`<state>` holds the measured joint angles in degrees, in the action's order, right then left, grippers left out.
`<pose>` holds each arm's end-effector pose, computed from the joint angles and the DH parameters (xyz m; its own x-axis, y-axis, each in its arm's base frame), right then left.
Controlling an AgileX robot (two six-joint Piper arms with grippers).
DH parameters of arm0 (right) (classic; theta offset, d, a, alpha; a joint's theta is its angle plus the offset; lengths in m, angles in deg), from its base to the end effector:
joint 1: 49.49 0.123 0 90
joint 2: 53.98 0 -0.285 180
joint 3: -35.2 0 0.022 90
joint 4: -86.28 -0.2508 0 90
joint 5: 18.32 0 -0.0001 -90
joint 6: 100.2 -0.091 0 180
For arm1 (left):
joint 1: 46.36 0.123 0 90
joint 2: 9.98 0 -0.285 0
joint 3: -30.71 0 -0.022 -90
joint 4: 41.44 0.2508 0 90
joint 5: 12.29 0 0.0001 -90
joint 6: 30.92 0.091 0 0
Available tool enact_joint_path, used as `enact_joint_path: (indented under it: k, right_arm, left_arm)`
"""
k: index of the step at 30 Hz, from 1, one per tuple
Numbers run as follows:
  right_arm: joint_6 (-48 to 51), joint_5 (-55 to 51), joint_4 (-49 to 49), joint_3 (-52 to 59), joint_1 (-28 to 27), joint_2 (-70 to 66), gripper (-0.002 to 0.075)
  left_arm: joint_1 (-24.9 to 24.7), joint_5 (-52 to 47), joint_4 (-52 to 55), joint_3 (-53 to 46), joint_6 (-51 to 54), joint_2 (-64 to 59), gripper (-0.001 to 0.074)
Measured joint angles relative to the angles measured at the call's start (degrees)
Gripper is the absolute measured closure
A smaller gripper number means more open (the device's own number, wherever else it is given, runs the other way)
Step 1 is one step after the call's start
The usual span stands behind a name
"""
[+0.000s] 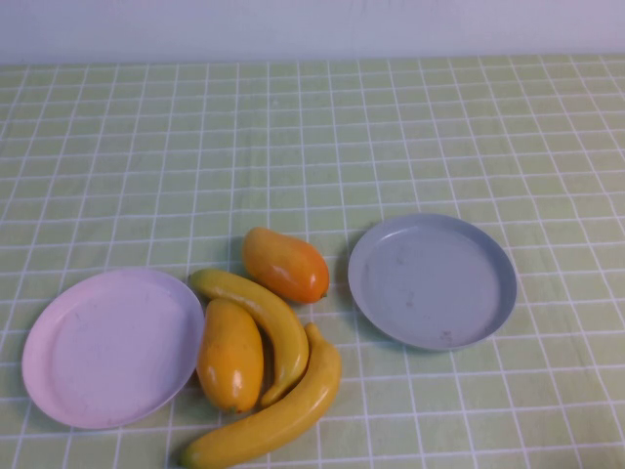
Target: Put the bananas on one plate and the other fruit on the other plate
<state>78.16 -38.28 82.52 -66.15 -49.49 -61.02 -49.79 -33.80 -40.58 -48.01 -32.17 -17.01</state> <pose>0.0532 0.0020 0.1741 -0.2699 0.0902 -0.9586 0.0028 0.9957 0.0929 0.0524 -0.0026 0.1713 -0.2966 0.0099 -0.9550 0.0523 0.9986 -0.0059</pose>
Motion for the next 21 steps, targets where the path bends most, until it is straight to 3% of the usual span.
enact_joint_path:
  k: [14,21]
  right_arm:
    - [0.00,0.00,0.00,0.00,0.00,0.00,0.0741]
    - [0.00,0.00,0.00,0.00,0.00,0.00,0.0741]
  left_arm:
    - [0.00,2.58,-0.86,0.00,-0.21,0.00,0.0735]
    - [0.00,8.34,-14.07,0.00,-3.72,0.00,0.0735]
